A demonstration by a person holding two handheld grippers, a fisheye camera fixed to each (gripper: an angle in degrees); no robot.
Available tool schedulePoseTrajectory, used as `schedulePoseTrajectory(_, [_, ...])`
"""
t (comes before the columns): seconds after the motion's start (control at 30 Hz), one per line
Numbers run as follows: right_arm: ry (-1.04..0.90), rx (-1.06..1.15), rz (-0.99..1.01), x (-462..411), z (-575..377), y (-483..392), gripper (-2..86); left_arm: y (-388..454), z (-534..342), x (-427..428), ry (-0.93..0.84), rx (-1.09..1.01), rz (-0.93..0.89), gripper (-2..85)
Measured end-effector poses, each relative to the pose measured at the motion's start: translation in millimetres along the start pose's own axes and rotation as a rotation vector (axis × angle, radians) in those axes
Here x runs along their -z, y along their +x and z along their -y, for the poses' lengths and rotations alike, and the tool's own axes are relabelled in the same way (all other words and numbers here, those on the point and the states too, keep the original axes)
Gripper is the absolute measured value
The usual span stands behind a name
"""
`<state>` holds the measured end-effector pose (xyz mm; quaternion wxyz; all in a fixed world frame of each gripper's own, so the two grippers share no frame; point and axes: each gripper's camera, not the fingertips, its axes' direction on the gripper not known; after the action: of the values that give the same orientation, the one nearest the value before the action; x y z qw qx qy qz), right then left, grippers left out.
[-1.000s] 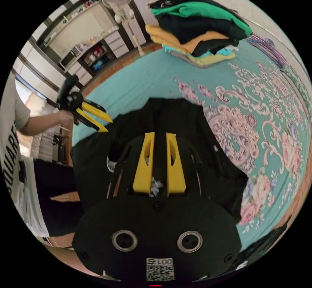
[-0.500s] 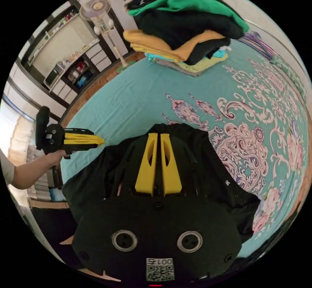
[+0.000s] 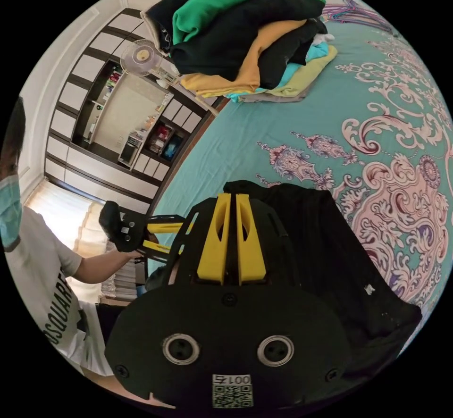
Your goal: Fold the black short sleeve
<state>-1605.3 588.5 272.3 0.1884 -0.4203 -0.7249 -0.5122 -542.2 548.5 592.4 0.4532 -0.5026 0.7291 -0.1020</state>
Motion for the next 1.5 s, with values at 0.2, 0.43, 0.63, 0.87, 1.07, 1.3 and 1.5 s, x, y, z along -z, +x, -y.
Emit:
schedulePoseTrajectory(0.2, [-0.078, 0.032, -0.047, -2.1, 12.2, 11.6, 0.8, 12.4, 7.8, 19.4, 0.002, -0.138, -0.024, 10.4])
schedulePoseTrajectory(0.43, [-0.120, 0.037, -0.054, -4.6, 21.7, 27.0, 0.8, 14.7, 14.1, 31.9, -0.013, -0.219, -0.009, 9.0])
schedulePoseTrajectory(0.63, [-0.106, 0.025, -0.041, 3.7, 23.9, 40.3, 0.8, 1.8, 4.9, 11.4, -0.102, -0.251, 0.065, 2.0])
schedulePoseTrajectory(0.87, [-0.072, 0.015, -0.014, 20.4, 18.1, 53.2, 0.9, -88.1, -37.0, 12.0, 0.078, 0.220, -0.286, -1.2])
schedulePoseTrajectory(1.07, [-0.141, 0.001, -0.044, 11.5, 21.3, 61.2, 1.2, -139.2, -93.3, 2.1, 0.237, 0.489, -0.482, -1.0])
schedulePoseTrajectory(1.3, [-0.128, 0.001, -0.057, 8.2, 33.8, 60.9, 1.8, -160.0, -131.7, -15.3, 0.336, 0.690, -0.598, -1.0])
schedulePoseTrajectory(1.5, [-0.099, 0.020, -0.112, 24.0, 32.8, 40.7, 5.6, -161.2, -159.5, -17.1, 0.389, 0.848, -0.586, -0.8])
